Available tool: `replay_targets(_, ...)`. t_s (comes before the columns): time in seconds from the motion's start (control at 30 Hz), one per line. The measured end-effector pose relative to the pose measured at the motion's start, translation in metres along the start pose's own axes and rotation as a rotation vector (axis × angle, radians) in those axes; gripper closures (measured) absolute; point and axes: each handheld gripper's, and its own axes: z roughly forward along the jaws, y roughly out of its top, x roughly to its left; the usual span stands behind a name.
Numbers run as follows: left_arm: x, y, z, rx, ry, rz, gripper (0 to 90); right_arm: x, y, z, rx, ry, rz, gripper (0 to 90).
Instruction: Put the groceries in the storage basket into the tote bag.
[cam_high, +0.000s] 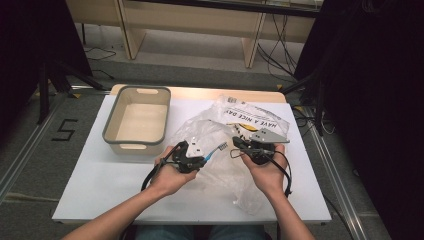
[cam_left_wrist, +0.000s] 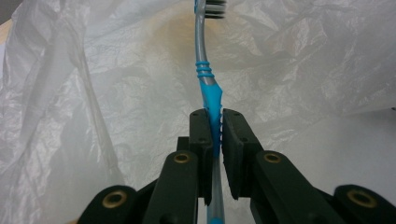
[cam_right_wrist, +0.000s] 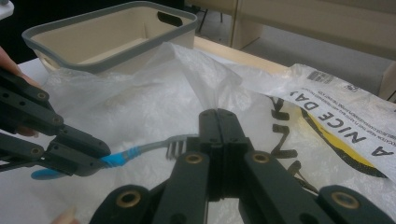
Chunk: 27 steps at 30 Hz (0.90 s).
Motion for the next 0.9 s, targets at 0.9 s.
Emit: replay_targets(0.9, 0.004, 0.028, 0.033, 0.035, 0.031, -0.036, 82.4, 0.004, 0.000, 0.002, 0.005, 0.016, -0.008, 90.0)
